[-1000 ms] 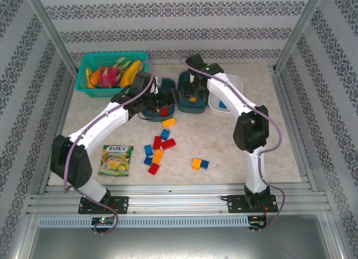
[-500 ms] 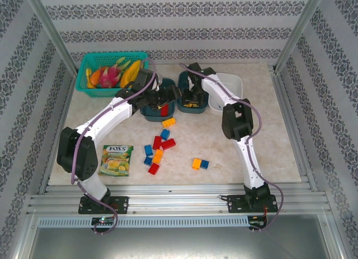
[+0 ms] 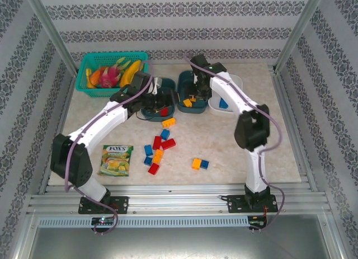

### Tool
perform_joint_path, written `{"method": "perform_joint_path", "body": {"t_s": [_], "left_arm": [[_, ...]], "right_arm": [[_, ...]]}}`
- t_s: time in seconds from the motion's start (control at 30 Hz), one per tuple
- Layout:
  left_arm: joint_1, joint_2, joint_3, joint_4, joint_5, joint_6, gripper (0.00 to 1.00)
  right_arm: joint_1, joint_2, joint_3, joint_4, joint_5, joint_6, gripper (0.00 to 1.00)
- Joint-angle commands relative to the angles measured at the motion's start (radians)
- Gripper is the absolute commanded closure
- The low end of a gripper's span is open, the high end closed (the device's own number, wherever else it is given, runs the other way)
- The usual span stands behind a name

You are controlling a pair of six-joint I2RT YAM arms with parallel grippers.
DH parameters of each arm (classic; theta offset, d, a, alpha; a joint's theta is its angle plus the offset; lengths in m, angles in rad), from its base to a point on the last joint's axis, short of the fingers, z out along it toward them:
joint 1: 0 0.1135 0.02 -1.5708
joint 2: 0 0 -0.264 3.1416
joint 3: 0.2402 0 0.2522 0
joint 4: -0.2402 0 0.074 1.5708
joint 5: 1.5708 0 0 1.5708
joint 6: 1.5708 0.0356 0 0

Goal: Sort the legos into containers by color

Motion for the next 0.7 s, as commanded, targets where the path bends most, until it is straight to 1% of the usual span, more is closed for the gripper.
{"method": "perform_joint_path", "body": {"t_s": [0.0,0.1,0.23,0.33,0.43,0.5,0.6,0.67], "left_arm": [[-0.037,-0.092,-0.062,-0.115,0.073,0.164,0.16],[-0.082,-0.141,-0.134,-0.165,0.107,0.24,0.16],[-0.15,-0.196,-0.224,-0.187,0.133,0.303,0.16],[-0.195,-0.209,-0.269,-0.188,0.135,0.311,0.16],[-0.23,-0.217,-0.298,-0.167,0.142,0.303,0.17],[-0.246,-0.221,-0.307,-0.159,0.142,0.301,0.17],[-0.262,-0.23,-0.32,-0.156,0.134,0.31,0.17],[-0.268,-0.241,-0.331,-0.157,0.129,0.315,0.17]], "right_arm": [[0.055,-0.229,-0.237,-0.01,0.117,0.188,0.45],[0.095,-0.416,-0.489,-0.033,0.125,0.397,0.47],[0.116,-0.622,-0.803,-0.015,0.029,0.694,0.47],[0.149,-0.719,-0.95,0.013,-0.01,0.909,0.43],[0.188,-0.765,-1.068,0.116,-0.053,1.1,0.4],[0.21,-0.759,-1.107,0.145,-0.075,1.201,0.38],[0.239,-0.754,-1.168,0.235,-0.096,1.341,0.35],[0.252,-0.752,-1.204,0.287,-0.102,1.426,0.27]]}}
